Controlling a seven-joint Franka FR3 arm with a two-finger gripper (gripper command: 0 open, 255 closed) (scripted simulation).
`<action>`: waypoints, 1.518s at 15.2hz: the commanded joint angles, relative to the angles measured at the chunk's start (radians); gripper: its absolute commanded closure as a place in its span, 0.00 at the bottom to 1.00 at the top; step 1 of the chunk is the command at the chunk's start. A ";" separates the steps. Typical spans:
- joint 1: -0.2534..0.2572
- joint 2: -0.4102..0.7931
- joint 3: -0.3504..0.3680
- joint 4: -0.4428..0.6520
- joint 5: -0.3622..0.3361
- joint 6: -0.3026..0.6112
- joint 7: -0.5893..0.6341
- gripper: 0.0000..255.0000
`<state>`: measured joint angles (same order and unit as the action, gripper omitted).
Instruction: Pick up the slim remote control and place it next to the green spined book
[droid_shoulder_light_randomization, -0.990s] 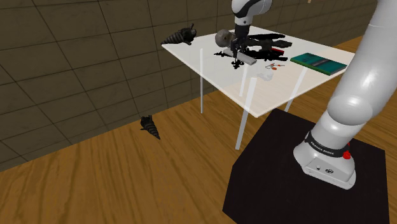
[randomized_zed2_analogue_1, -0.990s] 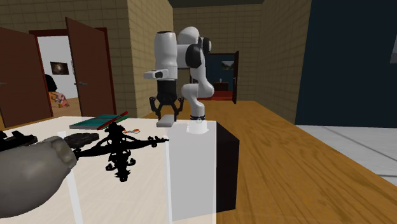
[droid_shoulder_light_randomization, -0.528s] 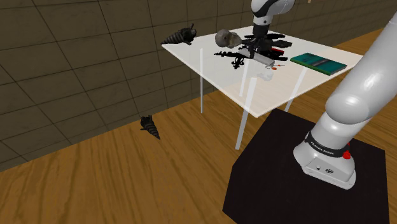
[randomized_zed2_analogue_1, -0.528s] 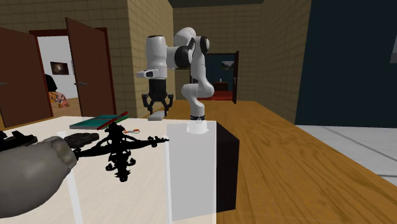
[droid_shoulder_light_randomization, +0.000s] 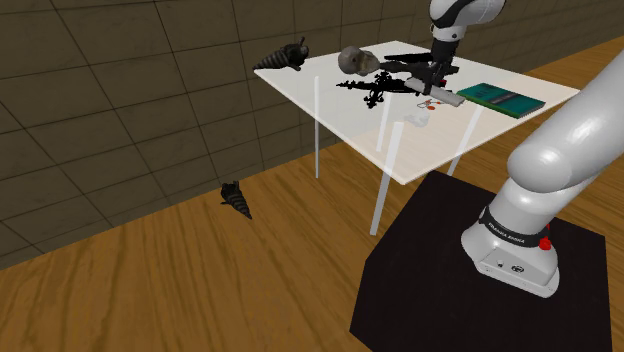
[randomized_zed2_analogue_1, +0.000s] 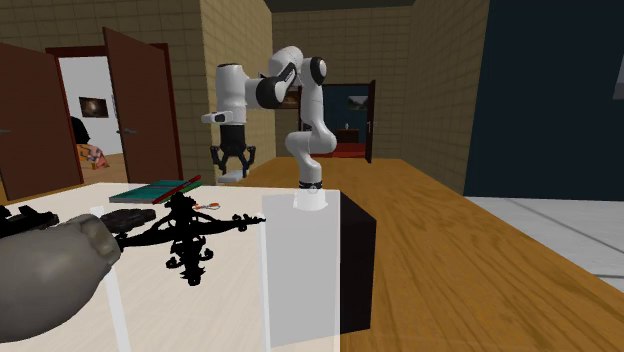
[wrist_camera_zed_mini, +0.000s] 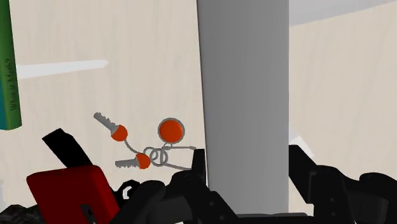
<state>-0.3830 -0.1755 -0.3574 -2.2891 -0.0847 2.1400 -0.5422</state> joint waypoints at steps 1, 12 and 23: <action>-0.022 -0.030 -0.024 -0.024 -0.017 -0.002 -0.037 1.00; -0.152 -0.113 -0.189 -0.078 -0.096 -0.008 -0.280 1.00; -0.156 -0.034 -0.241 -0.151 -0.074 0.140 -0.337 1.00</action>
<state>-0.5406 -0.2185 -0.5960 -2.4318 -0.1624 2.2629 -0.8767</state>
